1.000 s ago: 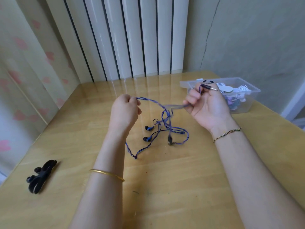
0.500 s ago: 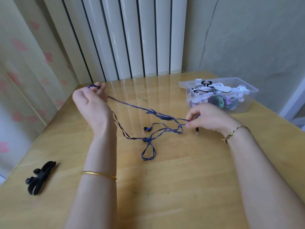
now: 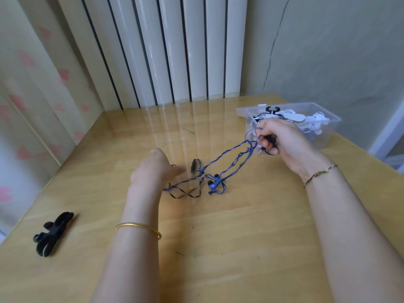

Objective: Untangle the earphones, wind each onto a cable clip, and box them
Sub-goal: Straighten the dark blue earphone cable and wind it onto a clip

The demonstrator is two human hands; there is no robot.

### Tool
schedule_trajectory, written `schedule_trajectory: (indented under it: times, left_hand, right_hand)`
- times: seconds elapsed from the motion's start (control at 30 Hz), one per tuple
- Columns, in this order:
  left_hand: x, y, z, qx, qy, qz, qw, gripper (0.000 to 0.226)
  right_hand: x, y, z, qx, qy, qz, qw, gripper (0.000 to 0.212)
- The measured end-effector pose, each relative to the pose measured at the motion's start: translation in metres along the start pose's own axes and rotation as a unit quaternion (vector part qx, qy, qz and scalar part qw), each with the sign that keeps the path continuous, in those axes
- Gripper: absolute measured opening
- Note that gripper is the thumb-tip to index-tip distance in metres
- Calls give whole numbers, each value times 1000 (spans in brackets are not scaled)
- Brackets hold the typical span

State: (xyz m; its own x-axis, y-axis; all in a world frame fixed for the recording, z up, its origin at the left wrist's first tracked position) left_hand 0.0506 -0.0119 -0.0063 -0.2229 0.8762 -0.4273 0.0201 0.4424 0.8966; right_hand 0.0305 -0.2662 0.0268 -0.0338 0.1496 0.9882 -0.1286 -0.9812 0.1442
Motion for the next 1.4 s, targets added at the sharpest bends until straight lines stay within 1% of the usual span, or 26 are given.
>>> schedule_trajectory:
  times: [0.07, 0.1, 0.17, 0.23, 0.3, 0.4, 0.47, 0.5, 0.53, 0.57, 0.63, 0.7, 0.73, 0.8, 0.83, 0.87, 0.9, 0.93, 0.97, 1.03, 1.07, 1.13, 1.2, 1.23, 1.33, 1.4]
  left_hand:
    - [-2, -3, -4, 52, -2, -2, 999, 63]
    - [-5, -3, -6, 67, -14, 35, 997, 64]
    - [-14, -2, -11, 58, -52, 145, 986, 55]
    - [-25, -5, -14, 32, -102, 198, 974, 40]
    - [-33, -14, -15, 22, -142, 220, 965, 27]
    - [-34, -23, -11, 16, -163, 230, 959, 15]
    - [-31, -22, -7, 19, -160, 214, 963, 17]
    - [-30, -20, -6, 22, -158, 200, 967, 18]
    - [-29, -19, -5, 22, -156, 177, 972, 18]
    - [-30, -18, -3, 14, -154, 146, 977, 19]
    - [-33, -21, -2, -31, -144, 86, 985, 19]
    - [-37, -29, -4, -57, -130, 67, 988, 22]
    - [-38, -36, -4, -52, -126, 74, 988, 24]
    - [-36, -48, -2, -38, -121, 87, 988, 28]
    - [-36, -51, 0, -39, -122, 83, 988, 26]
    - [-35, -51, 0, -47, -125, 76, 988, 21]
    - [-36, -49, 1, -57, -131, 66, 988, 15]
    - [-37, -46, 2, -70, -139, 45, 987, 10]
    - [-39, -42, 1, -71, -150, 1, 986, 6]
    - [-46, -33, -4, -45, -190, -140, 971, 10]
    - [-50, -27, -8, -39, -220, -209, 952, 12]
    - [-58, -13, -20, -48, -271, -286, 918, 9]
    - [-64, -1, -29, -50, -294, -329, 896, 11]
    - [-68, 4, -33, -43, -301, -347, 887, 12]
    - [-75, 20, -40, -48, -305, -361, 880, 8]
    - [-78, 31, -43, -63, -309, -359, 878, 11]
  right_hand:
    - [-2, -6, 2, -10, -27, 14, 999, 6]
    - [-5, -9, 3, -18, -44, -6, 999, 8]
    - [-13, -12, 5, -26, -71, -100, 992, 21]
    - [-19, -14, 5, -12, -69, -216, 974, 28]
    - [-24, -13, 5, 16, -63, -318, 946, 32]
    - [-30, -9, 1, 88, -93, -460, 879, 36]
    - [-31, -7, -5, 161, -138, -504, 837, 29]
    - [-31, -8, -6, 184, -146, -512, 827, 24]
    - [-29, -9, -5, 192, -132, -516, 825, 20]
    - [-27, -12, -3, 185, -103, -511, 833, 17]
    - [-21, -22, -2, 162, -47, -475, 864, 13]
    - [-21, -34, -3, 184, -43, -428, 884, 14]
    - [-24, -40, -5, 211, -58, -418, 881, 14]
    - [-27, -45, -12, 275, -100, -424, 857, 16]
    - [-27, -45, -15, 298, -113, -426, 847, 18]
    - [-26, -45, -16, 304, -116, -423, 846, 21]
    - [-23, -44, -15, 288, -108, -406, 860, 23]
    - [-20, -42, -12, 247, -89, -378, 888, 23]
    - [-16, -40, -9, 191, -60, -348, 916, 21]
    - [-10, -37, -4, 85, 0, -283, 955, 20]
    - [-7, -38, -3, 50, 21, -266, 963, 24]
    - [-4, -42, -7, 34, 44, -239, 969, 25]
    - [2, -45, -12, 55, 36, -140, 988, 7]
    - [4, -45, -15, 54, 33, -88, 994, 7]
    - [18, -39, -18, 2, 58, -26, 998, 16]
    - [27, -39, -21, -8, 45, 29, 999, 18]
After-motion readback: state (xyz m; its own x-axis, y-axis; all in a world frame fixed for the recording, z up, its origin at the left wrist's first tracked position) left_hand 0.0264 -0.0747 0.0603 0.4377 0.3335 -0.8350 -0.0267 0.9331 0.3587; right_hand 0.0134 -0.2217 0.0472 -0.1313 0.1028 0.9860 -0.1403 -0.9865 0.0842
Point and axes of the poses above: each hand's wrist, its own z-axis towards the middle knuckle, its own y-axis out of the back of the hand, x = y × z, the point moved 3 cm from there along z, towards the middle knuckle, and after that the axes turned 1 degree about -y, right-handed, at the moved point
